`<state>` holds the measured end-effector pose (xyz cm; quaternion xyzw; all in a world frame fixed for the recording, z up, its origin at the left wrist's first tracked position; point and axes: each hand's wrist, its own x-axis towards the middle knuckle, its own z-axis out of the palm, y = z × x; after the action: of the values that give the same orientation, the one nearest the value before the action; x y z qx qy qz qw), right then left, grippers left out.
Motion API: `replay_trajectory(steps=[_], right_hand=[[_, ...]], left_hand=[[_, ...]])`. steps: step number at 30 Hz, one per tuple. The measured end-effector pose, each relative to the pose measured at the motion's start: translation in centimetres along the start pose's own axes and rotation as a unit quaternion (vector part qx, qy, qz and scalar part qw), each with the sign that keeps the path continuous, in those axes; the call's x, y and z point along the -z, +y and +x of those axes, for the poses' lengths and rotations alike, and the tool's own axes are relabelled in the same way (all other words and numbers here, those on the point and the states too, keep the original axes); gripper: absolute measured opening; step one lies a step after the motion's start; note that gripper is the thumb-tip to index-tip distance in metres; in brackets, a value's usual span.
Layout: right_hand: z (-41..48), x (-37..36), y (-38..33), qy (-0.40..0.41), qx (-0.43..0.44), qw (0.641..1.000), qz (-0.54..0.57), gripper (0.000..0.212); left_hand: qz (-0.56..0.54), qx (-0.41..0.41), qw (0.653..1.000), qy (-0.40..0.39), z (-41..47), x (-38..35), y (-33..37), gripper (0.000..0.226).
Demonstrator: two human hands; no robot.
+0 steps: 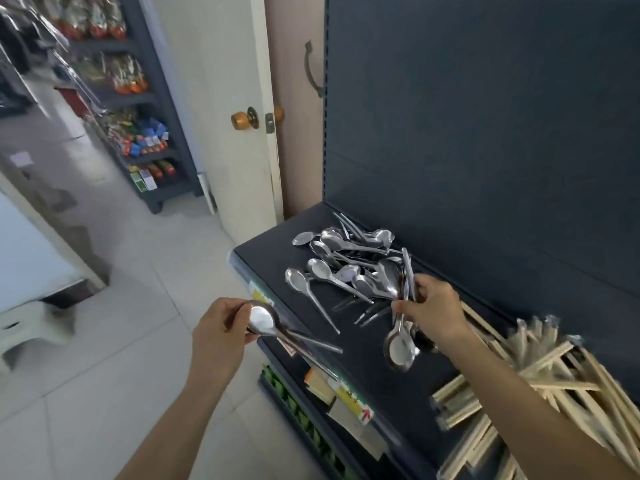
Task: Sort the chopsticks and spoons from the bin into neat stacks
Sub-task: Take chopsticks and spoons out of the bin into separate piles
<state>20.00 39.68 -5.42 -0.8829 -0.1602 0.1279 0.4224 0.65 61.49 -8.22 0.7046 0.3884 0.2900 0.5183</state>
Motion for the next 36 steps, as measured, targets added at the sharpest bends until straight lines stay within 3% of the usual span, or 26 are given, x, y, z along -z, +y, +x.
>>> replay_trajectory(steps=[10, 18, 22, 30, 36], right_hand=[[11.0, -3.2, -1.0, -0.052, -0.045, 0.989, -0.128, 0.024], [13.2, -4.4, -1.4, -0.065, -0.092, 0.978, -0.175, 0.026], [13.5, -4.9, -1.5, -0.055, -0.120, 0.972, -0.195, 0.017], [13.4, -5.8, -1.1, 0.023, -0.212, 0.962, -0.171, 0.028], [12.9, -6.2, -1.3, 0.070, -0.257, 0.950, -0.163, 0.024]], left_hand=[[0.033, 0.007, 0.999, -0.040, 10.4, -6.3, 1.3, 0.012], [0.091, -0.034, 0.982, -0.160, 16.3, -13.0, 2.4, 0.008], [0.138, -0.082, 0.957, -0.240, 18.8, -16.2, 2.0, 0.007], [0.213, -0.135, 0.893, -0.374, 22.8, -20.4, 1.6, 0.015], [0.264, -0.225, 0.835, -0.428, 23.9, -21.8, 2.2, 0.025]])
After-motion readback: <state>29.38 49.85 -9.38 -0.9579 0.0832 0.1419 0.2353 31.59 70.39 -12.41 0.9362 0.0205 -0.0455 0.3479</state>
